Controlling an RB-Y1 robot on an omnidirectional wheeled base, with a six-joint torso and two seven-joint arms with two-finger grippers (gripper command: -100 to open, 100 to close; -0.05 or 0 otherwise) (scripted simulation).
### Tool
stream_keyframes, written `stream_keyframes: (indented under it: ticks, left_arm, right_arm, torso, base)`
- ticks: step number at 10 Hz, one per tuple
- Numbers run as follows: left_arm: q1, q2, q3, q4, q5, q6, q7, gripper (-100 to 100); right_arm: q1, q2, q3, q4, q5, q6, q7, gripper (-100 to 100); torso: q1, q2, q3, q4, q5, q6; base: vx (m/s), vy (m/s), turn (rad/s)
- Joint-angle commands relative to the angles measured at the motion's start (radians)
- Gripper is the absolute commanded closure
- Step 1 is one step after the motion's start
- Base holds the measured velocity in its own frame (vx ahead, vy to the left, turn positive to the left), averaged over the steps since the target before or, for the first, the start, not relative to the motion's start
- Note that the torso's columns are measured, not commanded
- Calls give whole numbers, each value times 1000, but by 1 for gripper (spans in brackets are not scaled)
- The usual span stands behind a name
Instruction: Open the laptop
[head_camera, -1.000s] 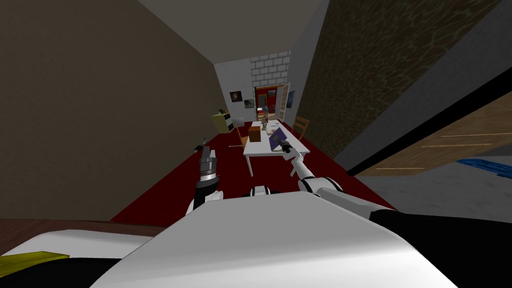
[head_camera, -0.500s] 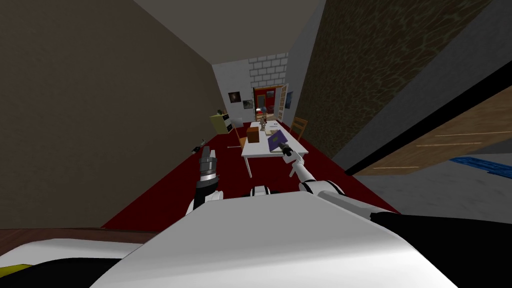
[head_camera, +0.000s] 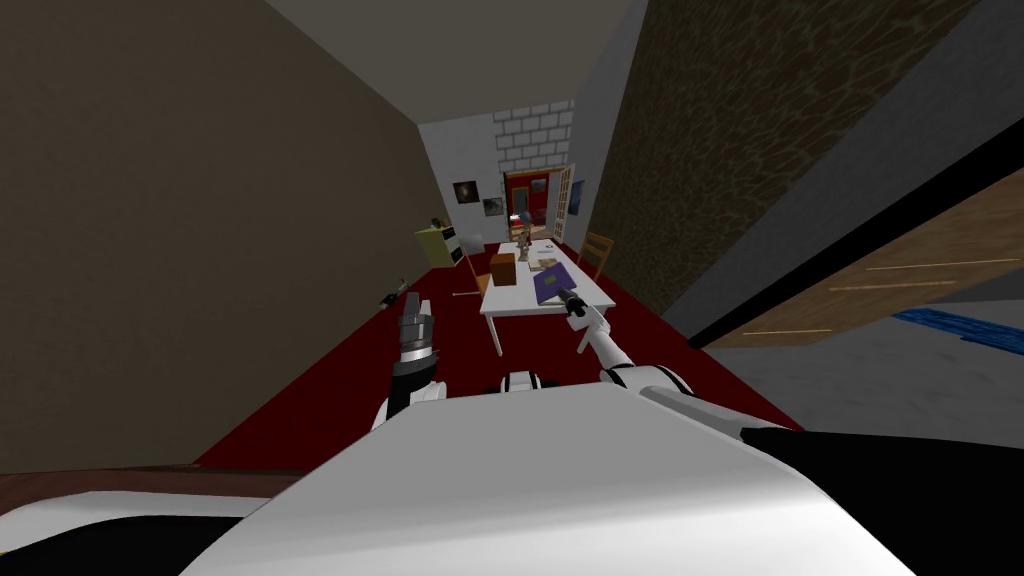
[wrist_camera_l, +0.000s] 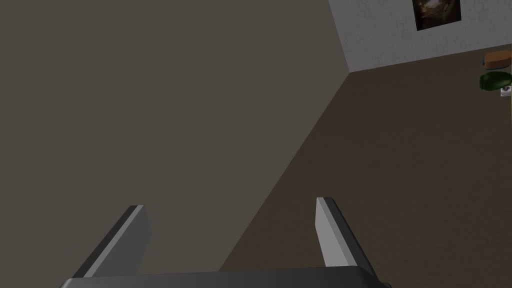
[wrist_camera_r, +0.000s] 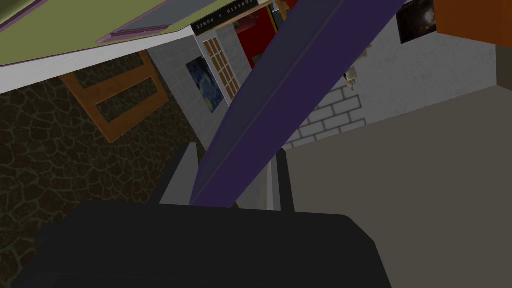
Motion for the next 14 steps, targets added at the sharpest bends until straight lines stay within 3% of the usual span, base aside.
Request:
stream_keyframes:
  ticks: [1,2,10,12,13,14]
  left_arm:
    - [0,0,0,0,0,0,0,0]
    - [0,0,0,0,0,0,0,0]
    - [0,0,0,0,0,0,0,0]
    - [0,0,0,0,0,0,0,0]
    - [0,0,0,0,0,0,0,0]
    - [0,0,0,0,0,0,0,0]
  right_arm:
    - [24,-10,76,-68,-40,38,-32,-100]
    - [24,-10,76,-68,-40,38,-32,-100]
    - [-64,50,213,-168,-63,214,-18,-100]
    - [-72,44,208,-147,-65,202,-21,-100]
    - [-72,46,208,-148,-65,204,-21,0]
    - [-71,46,208,-147,-65,204,-21,0]
  torso:
    - [-1,0,0,0,0,1]
    - [-3,7,4,5,0,2]
    - [-1,14,9,10,2,5]
    - [0,15,10,10,2,5]
    - [0,16,10,10,3,5]
    - [0,16,10,11,3,5]
  base:
    - [54,-26,-165]
    - [-11,-39,-83]
    - [-5,-46,-127]
    - [4,-23,-13]
    - [0,0,0]
    - [0,0,0]
